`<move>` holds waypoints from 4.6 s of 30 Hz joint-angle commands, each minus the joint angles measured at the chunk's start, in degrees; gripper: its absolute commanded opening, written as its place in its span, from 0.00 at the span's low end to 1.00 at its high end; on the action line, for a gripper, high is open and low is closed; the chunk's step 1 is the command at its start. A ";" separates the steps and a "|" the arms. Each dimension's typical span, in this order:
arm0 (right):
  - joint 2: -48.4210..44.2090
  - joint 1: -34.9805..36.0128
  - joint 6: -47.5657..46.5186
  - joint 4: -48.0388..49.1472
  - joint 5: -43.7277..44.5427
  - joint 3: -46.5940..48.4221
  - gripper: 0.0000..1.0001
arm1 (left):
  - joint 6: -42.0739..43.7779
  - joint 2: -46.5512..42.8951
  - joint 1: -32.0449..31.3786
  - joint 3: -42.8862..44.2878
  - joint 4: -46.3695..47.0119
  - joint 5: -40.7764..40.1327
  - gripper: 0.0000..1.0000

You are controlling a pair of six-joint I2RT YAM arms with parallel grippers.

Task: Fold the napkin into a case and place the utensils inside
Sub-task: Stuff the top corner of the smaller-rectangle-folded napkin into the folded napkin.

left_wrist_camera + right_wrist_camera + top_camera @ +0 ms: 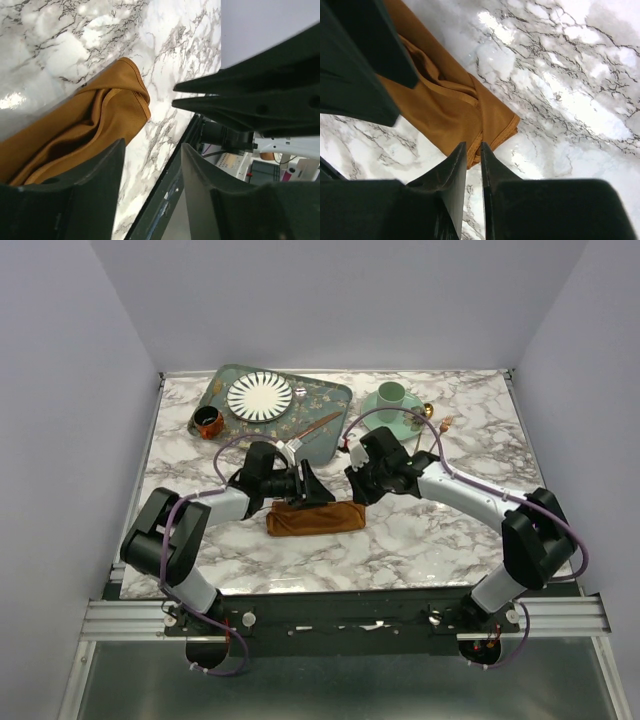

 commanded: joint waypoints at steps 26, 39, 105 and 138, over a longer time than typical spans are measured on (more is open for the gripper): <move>9.46 -3.25 0.77 -2.78 -13.68 2.52 0.24 | 20.96 12.41 4.03 14.63 -27.34 -7.84 0.48; 5.85 -3.78 2.27 -6.56 -4.29 4.81 0.30 | 4.30 1.08 3.07 7.35 -11.09 -0.27 0.57; 9.28 -1.84 6.31 -5.86 -5.16 4.63 0.01 | -16.04 15.31 -8.18 5.40 5.35 -3.88 0.00; 11.92 -1.84 6.40 -5.51 -2.79 2.87 0.01 | -15.96 12.95 -7.22 5.58 6.33 -3.00 0.07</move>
